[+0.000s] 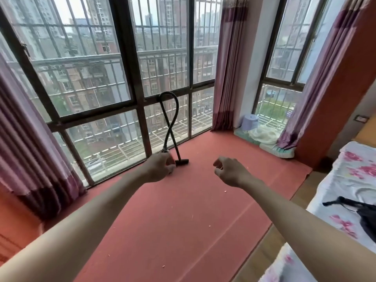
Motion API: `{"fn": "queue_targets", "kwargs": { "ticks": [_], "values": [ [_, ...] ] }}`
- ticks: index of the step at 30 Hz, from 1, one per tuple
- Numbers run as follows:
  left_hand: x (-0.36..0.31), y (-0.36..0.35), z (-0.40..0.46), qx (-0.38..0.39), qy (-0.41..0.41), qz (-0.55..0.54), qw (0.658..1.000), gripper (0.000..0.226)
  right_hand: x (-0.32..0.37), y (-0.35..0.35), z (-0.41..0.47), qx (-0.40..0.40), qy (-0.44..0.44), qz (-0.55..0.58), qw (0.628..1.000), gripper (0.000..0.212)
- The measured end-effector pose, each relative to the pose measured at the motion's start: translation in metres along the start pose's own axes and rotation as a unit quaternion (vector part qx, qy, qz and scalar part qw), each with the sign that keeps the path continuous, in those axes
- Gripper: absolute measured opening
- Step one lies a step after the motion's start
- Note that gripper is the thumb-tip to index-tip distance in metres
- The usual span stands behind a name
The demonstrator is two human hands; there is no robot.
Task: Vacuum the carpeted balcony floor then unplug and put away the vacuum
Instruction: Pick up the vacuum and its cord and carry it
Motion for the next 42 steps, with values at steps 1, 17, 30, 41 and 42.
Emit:
{"fn": "queue_targets", "kwargs": {
  "ticks": [1, 17, 30, 41, 42],
  "values": [
    [0.005, -0.001, 0.013, 0.007, 0.003, -0.008, 1.000, 0.014, -0.001, -0.002, 0.013, 0.000, -0.005, -0.001, 1.000, 0.030],
    [0.055, 0.000, 0.277, 0.073, 0.018, 0.028, 0.997, 0.015, -0.058, -0.005, 0.281, 0.061, -0.044, 0.060, 0.995, 0.032],
    [0.105, -0.015, 0.479, 0.129, 0.024, 0.024, 0.991, 0.004, -0.117, 0.014, 0.471, 0.082, -0.095, 0.061, 0.990, 0.028],
    [0.218, -0.018, 0.667, 0.157, 0.095, -0.005, 0.983, 0.018, -0.134, -0.007, 0.690, 0.118, -0.120, 0.038, 0.985, 0.030],
    [0.226, -0.018, 0.677, 0.157, 0.103, -0.011, 0.982, 0.019, -0.135, -0.008, 0.704, 0.120, -0.125, 0.037, 0.984, 0.030]
  ]
}}
Point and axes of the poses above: each hand's wrist, its own z-axis towards the middle knuckle, its own y-axis out of the back of the hand, x = y × z, the point moved 1 cm from there along z, towards the middle knuckle, and after that the axes turned 5 degrees about x, right-handed, at the moved point
